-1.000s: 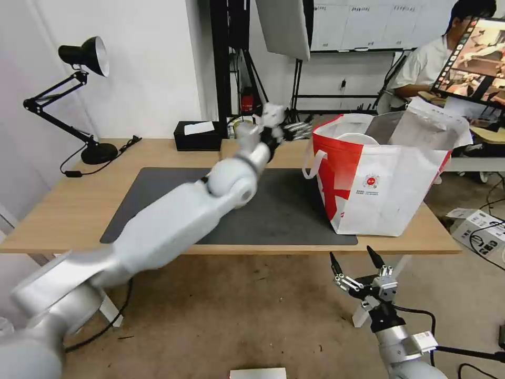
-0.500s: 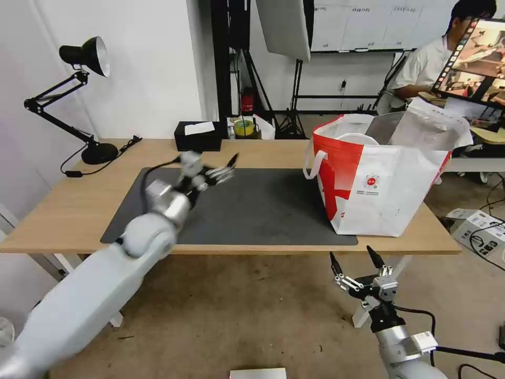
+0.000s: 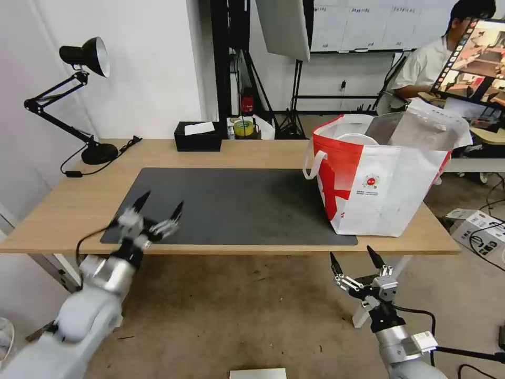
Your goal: Pick up the trash from the table and place it into the takeout bag.
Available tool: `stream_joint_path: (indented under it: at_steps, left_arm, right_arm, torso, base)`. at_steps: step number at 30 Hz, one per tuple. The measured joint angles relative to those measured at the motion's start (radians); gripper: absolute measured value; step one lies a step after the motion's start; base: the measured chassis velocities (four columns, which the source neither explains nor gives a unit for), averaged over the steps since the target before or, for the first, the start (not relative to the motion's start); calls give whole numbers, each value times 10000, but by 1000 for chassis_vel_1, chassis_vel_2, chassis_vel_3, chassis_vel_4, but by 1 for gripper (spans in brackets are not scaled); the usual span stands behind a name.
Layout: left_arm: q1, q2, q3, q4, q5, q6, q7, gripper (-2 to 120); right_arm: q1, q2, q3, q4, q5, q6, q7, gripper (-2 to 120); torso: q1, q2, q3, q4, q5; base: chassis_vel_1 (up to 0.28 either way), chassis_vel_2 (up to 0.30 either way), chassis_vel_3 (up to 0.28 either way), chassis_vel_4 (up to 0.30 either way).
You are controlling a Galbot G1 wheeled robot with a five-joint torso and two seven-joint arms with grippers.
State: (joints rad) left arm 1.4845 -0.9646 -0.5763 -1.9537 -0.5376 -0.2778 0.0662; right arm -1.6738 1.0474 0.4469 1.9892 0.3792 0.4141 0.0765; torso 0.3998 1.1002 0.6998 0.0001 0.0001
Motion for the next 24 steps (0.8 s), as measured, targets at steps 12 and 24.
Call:
stream_joint_path:
  at_steps: [12,24]
  left_arm:
    - [1679,-1367,-757,-628,264,-343,211,100]
    - [2678,-1879,-1034,-1013,631,125,140,100]
  right_arm:
    - [0,0,0,0,0,0,0,100]
    - [0,0,0,0,0,0,0,100]
  torso:
    - [1,0,1,-3,0]
    - [1,-1,1,-1,0]
  base:
    - [0,0,0,0]
    - [0,0,0,0]
